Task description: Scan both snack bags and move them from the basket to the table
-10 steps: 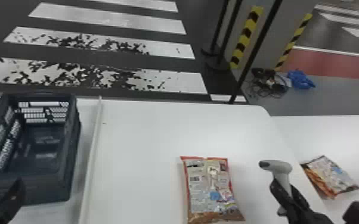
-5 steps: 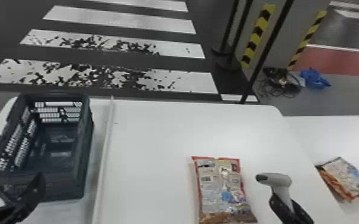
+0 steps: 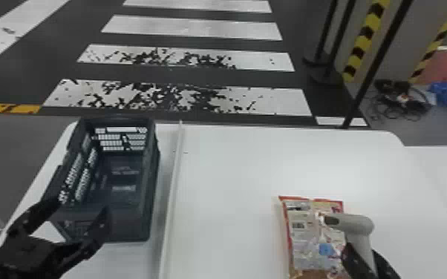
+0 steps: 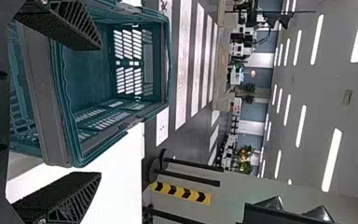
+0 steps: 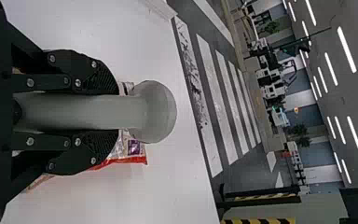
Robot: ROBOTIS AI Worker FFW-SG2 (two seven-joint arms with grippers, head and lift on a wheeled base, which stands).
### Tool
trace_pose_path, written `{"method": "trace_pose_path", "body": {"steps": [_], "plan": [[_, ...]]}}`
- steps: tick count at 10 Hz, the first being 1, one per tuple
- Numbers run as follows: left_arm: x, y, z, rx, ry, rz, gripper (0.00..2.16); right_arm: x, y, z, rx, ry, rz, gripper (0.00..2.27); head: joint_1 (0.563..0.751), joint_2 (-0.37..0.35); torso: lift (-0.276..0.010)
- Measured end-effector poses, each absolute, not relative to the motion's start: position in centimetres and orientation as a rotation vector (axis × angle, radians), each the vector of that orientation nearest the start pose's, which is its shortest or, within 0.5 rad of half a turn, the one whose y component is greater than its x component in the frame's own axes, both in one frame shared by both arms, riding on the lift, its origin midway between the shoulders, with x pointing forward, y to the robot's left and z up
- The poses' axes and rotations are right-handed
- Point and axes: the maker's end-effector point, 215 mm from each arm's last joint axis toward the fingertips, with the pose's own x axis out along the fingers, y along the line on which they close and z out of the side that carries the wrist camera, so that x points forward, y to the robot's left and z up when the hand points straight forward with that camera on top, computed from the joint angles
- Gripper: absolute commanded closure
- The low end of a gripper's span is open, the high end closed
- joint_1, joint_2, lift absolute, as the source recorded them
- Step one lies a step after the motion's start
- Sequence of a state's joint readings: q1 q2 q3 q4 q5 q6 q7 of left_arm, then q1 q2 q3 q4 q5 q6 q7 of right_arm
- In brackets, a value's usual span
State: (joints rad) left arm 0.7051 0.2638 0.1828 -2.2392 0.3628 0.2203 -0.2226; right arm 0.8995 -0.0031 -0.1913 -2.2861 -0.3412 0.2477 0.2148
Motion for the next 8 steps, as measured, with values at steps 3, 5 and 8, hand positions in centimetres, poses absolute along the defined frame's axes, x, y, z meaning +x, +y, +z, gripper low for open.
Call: {"method": "trace_pose_path", "body": {"steps": [3,5,8], "plan": [[37.8,26.4,-35.5,-0.071,0.23,-0.266,0.03,31.8,-21.6,-40.8,0.221,0.335,0.094,2.25,0.695,0.074,-0.098],[37.6,26.4,-35.5,-0.072,0.229,-0.263,0.03,32.5,-20.7,-41.7,0.196,0.327,0.072,2.25,0.695,0.093,-0.098],[37.4,26.5,-34.9,-0.065,0.222,-0.263,0.03,33.0,-20.1,-43.5,0.146,0.33,0.036,2.25,0.695,0.106,-0.098]]}}
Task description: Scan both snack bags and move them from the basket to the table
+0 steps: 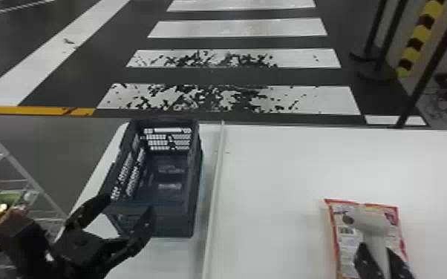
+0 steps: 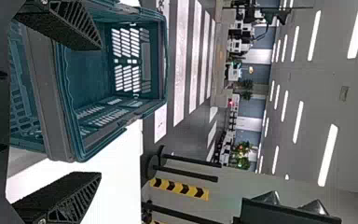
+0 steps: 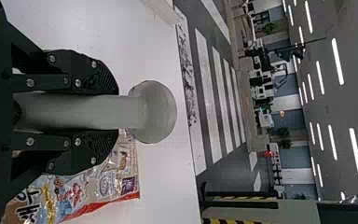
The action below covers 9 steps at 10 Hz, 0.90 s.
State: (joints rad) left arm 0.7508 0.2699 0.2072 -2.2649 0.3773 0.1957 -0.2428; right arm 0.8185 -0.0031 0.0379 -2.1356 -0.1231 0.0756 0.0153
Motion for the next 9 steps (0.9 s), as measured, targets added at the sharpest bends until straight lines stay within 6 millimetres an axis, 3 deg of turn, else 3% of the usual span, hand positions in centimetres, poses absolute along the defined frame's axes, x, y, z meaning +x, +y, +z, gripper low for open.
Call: {"method": "trace_pose_path", "body": {"steps": [2,6,9], "plan": [[37.3,26.5,-34.9,-0.065,0.225,-0.264,0.03,33.1,-19.9,-44.1,0.083,0.318,-0.002,2.25,0.695,0.109,-0.098],[37.2,26.3,-35.3,-0.078,0.229,-0.269,0.03,32.3,-16.8,-44.1,-0.045,0.303,-0.049,2.25,0.695,0.156,-0.098],[37.2,26.6,-35.2,-0.08,0.227,-0.271,0.03,32.2,-15.7,-45.7,-0.086,0.321,-0.057,2.25,0.695,0.181,-0.098]]}}
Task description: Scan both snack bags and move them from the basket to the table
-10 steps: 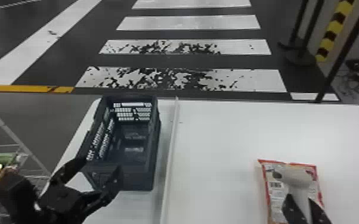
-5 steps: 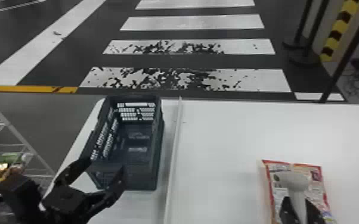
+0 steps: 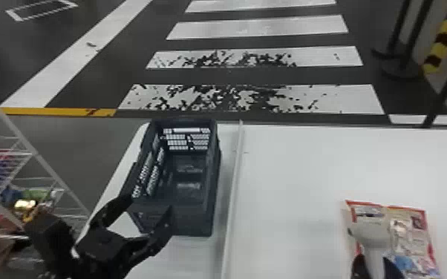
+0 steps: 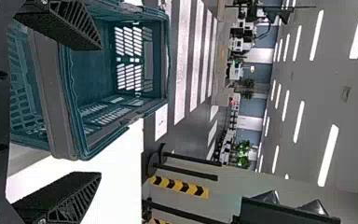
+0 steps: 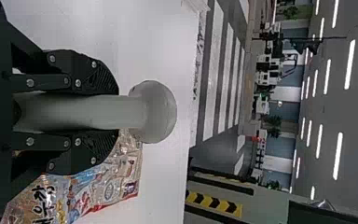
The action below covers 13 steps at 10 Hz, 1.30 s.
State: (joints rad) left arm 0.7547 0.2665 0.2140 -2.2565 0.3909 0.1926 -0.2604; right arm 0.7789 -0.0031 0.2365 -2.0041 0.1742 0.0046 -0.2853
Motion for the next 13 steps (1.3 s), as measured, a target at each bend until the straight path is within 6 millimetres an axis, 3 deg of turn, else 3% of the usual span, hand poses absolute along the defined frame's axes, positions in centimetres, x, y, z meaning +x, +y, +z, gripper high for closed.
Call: {"method": "trace_pose_path", "body": {"steps": [7,13], "plan": [[36.8,26.5,-35.4,-0.092,0.232,-0.276,0.03,32.8,-18.2,-47.9,-0.108,0.353,-0.108,2.25,0.695,0.139,-0.098],[36.6,26.4,-35.5,-0.099,0.234,-0.278,0.03,32.7,-18.3,-49.0,-0.105,0.376,-0.108,2.25,0.695,0.136,-0.098]]}}
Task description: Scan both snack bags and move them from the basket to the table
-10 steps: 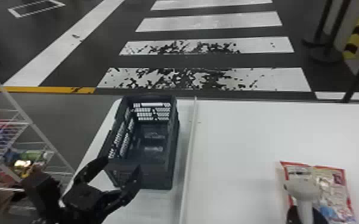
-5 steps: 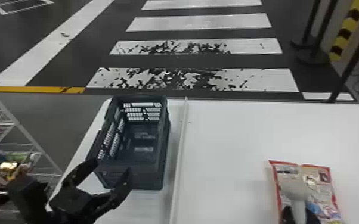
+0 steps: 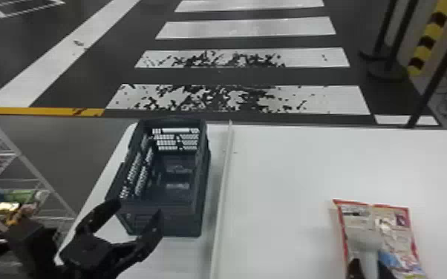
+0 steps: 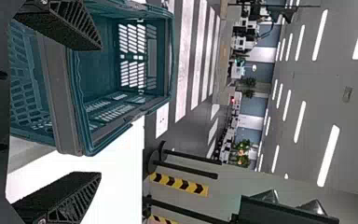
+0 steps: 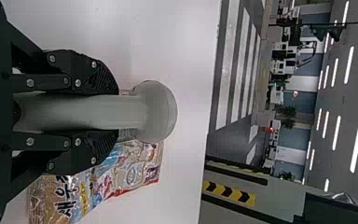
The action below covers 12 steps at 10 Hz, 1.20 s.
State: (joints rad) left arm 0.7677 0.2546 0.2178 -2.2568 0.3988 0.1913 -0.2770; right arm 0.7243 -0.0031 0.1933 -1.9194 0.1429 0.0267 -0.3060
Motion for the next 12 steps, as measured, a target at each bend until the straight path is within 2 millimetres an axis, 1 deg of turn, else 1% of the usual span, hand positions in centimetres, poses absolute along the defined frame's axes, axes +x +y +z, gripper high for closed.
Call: {"method": "trace_pose_path", "body": {"steps": [2,3,4,5,6,7,8,9,10,11,12], "plan": [[36.5,26.4,-35.4,-0.099,0.232,-0.279,0.03,32.7,-18.3,-49.2,-0.1,0.379,-0.109,2.25,0.695,0.135,-0.098],[36.5,26.3,-35.4,-0.099,0.231,-0.279,0.03,32.6,-18.3,-48.5,-0.092,0.365,-0.11,2.25,0.695,0.135,-0.098],[36.5,26.3,-35.3,-0.098,0.23,-0.279,0.03,32.4,-18.3,-47.2,-0.076,0.338,-0.114,2.25,0.695,0.136,-0.098],[36.5,26.3,-35.3,-0.098,0.229,-0.279,0.03,32.3,-18.4,-45.3,-0.055,0.3,-0.121,2.25,0.695,0.134,-0.098],[36.6,26.3,-35.2,-0.098,0.228,-0.28,0.03,32.4,-19.3,-43.5,-0.033,0.266,-0.141,2.25,0.695,0.12,-0.098],[36.6,26.3,-35.2,-0.098,0.227,-0.28,0.03,32.7,-20.9,-42.2,-0.014,0.242,-0.168,2.25,0.695,0.105,-0.098],[36.6,26.3,-35.1,-0.098,0.226,-0.28,0.03,33.1,-22.8,-41.5,-0.002,0.23,-0.195,2.25,0.695,0.072,-0.098],[36.6,26.3,-35.1,-0.097,0.224,-0.28,0.03,33.7,-25.2,-41.3,0.006,0.225,-0.219,2.25,0.695,0.032,-0.098],[36.6,26.4,-35.0,-0.095,0.223,-0.278,0.03,34.3,-27.9,-41.4,0.009,0.232,-0.251,2.25,0.695,-0.019,-0.098],[36.6,26.6,-35.0,-0.093,0.222,-0.276,0.03,34.9,-30.8,-42.3,0.004,0.263,-0.283,2.25,0.695,-0.046,-0.098],[36.7,26.7,-34.8,-0.091,0.22,-0.274,0.03,35.4,-33.7,-43.4,0.008,0.295,-0.308,2.25,0.695,-0.095,-0.098]]}}
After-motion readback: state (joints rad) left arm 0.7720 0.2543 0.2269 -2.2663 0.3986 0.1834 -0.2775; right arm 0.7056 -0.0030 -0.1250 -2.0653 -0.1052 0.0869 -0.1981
